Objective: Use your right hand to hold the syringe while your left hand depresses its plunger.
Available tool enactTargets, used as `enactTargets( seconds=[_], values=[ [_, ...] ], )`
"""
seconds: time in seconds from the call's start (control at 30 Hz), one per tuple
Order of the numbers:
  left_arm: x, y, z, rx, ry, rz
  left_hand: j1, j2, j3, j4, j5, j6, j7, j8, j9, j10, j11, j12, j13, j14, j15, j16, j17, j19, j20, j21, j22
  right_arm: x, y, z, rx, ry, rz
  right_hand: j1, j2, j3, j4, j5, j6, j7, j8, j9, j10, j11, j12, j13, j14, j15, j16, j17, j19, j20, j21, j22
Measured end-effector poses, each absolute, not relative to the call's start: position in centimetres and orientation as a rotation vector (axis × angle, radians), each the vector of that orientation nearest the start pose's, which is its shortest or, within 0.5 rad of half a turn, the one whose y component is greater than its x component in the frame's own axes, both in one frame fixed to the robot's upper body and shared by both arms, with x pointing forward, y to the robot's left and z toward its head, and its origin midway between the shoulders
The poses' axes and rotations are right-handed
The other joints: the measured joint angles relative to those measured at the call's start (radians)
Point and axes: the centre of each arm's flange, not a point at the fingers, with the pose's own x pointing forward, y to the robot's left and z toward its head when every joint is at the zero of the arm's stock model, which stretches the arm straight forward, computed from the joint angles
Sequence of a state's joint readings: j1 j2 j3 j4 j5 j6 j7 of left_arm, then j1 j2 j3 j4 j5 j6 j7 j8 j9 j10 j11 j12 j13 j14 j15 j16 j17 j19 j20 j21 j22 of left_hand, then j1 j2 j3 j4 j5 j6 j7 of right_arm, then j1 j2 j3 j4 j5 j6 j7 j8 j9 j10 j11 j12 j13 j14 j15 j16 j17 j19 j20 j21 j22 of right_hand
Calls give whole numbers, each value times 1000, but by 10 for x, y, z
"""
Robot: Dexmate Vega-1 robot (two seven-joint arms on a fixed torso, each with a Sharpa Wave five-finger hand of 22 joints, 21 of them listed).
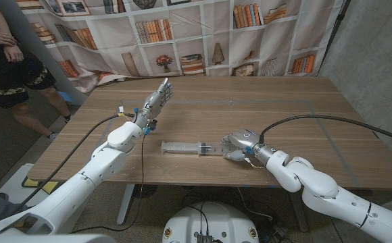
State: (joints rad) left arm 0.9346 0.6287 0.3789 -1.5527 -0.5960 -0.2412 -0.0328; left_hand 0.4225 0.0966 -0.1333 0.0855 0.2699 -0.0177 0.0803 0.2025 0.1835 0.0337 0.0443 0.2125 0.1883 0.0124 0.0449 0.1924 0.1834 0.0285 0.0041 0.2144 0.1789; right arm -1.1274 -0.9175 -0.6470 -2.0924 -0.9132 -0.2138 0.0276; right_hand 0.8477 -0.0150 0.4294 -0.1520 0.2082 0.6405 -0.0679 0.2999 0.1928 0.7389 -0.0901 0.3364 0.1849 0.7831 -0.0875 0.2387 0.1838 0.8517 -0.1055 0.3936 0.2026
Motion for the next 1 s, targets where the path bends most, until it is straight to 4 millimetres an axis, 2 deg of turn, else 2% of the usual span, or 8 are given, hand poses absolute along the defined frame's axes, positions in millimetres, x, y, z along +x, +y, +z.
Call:
enactTargets(
  seconds=[0.23, 0.33, 0.43, 0.77, 1.0],
  values=[
    [608, 264, -13, 103, -636, -320, 5, -5, 0, 0, 0, 5, 5, 0, 0, 2, 2, 0, 0, 0, 0, 0, 0, 0, 0, 0, 0, 504, -156, -116, -1719, -701, 169, 32, 10, 24, -12, -3, 9, 5, -5, 1, 6, 0, -7, -2, 20, -3, -5, 0, 13, -6, 13, -1],
    [608, 264, -13, 103, -637, -319, 16, -2, 0, 0, -4, 5, 5, 0, 0, 5, 6, 0, 0, 0, 0, 0, 0, 0, 0, 0, 0, 506, -156, -115, -1714, -702, 158, 41, 1, 34, -14, -4, 31, 6, -8, 1, 28, -7, -13, -4, 45, -10, -7, 0, 27, -9, 23, 0],
    [609, 264, -12, 102, -638, -317, 16, -2, 0, 0, -4, 5, 5, 0, 0, 5, 6, 0, 0, 0, 0, 0, 0, 0, 0, 0, 0, 508, -156, -115, -1709, -704, 151, 53, -11, 46, -17, -13, 54, 7, -11, 0, 54, -3, -17, -4, 82, -19, -7, 0, 43, -11, 36, 2],
    [609, 268, -11, 97, -643, -307, 16, -2, -3, 3, -4, 5, 5, 0, 0, 5, 6, 0, 0, 0, 0, 0, 0, 0, 0, 0, 0, 512, -156, -114, -1701, -735, 135, 77, -36, 47, -19, -31, 126, 41, -7, -1, 146, 2, -21, -3, 211, -56, -5, 4, 107, -32, 103, 14],
    [610, 270, -9, 95, -648, -300, 7, 7, -3, 3, -6, 5, 5, 0, 0, 9, 2, 0, 0, 5, 5, 0, 0, 0, 0, 0, 0, 513, -156, -112, -1692, -769, 125, 90, -49, 47, -19, -34, 157, 47, -7, 1, 179, 1, -22, 0, 243, -64, 0, 10, 118, -35, 125, 16]
  ],
)
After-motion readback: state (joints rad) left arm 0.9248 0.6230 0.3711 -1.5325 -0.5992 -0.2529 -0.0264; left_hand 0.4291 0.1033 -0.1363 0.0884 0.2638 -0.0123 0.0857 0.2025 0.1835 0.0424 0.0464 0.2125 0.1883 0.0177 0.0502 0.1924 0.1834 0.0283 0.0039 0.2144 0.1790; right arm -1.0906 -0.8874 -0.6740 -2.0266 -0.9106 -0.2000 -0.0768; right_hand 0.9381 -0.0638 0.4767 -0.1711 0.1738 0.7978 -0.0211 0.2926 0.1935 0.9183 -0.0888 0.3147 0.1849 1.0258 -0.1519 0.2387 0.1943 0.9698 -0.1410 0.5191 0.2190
